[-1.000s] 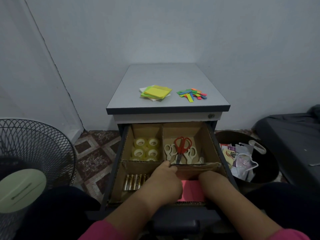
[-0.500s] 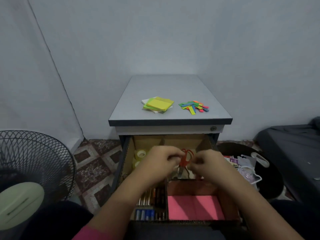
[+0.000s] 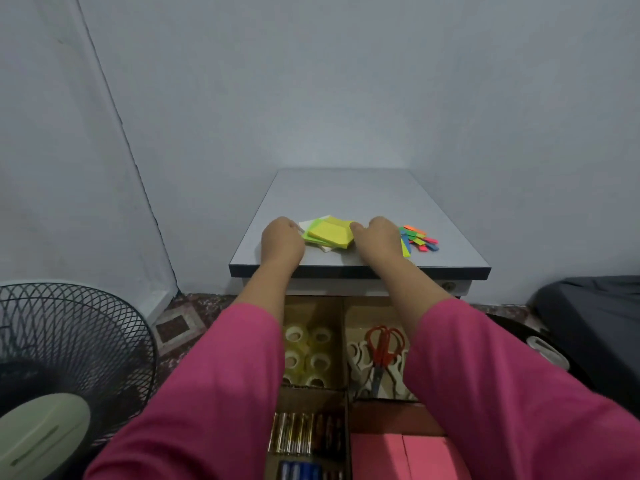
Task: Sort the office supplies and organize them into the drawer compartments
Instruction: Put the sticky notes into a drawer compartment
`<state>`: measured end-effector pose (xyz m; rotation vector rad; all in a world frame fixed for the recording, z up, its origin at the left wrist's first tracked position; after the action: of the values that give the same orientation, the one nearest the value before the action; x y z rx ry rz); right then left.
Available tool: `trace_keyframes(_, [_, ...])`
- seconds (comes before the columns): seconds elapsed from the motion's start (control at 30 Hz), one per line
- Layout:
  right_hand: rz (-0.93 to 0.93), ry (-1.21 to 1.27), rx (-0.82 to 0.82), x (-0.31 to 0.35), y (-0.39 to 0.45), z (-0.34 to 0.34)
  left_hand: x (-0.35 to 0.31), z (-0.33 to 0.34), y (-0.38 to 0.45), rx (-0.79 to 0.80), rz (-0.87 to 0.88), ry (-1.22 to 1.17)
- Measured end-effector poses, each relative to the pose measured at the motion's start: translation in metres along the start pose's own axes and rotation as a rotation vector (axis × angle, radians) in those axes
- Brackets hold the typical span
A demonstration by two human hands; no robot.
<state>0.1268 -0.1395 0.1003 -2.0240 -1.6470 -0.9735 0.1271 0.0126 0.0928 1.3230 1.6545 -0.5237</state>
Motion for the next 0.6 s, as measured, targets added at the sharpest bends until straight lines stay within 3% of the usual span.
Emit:
trace_keyframes(0.13, [0.04,0.024,0.025,-0.008,0.012,0.005,0.001,0.0,0.002,0.049,-0.016,-0.023])
trace_keyframes(0.43, [0.027,0.393,-0.041,-0.015,0.007,0.004,0.005,0.0,0.005,0.087,-0.087,-0.334])
trace_keyframes(0.6, [0.035,0.529,-0.081,-0.019,0.005,0.001,0.003,-0.008,-0.001,0.133,-0.054,-0.346])
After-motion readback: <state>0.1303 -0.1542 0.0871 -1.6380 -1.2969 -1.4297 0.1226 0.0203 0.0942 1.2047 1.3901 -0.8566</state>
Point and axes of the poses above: each hand's wrist, its own y-axis towards the middle knuckle, its own z-axis out of the palm, x = y × z, the point moved 1 cm from there along y, towards the middle knuckle, and after that the axes turned 6 degrees about -y, right-handed, at the moved point
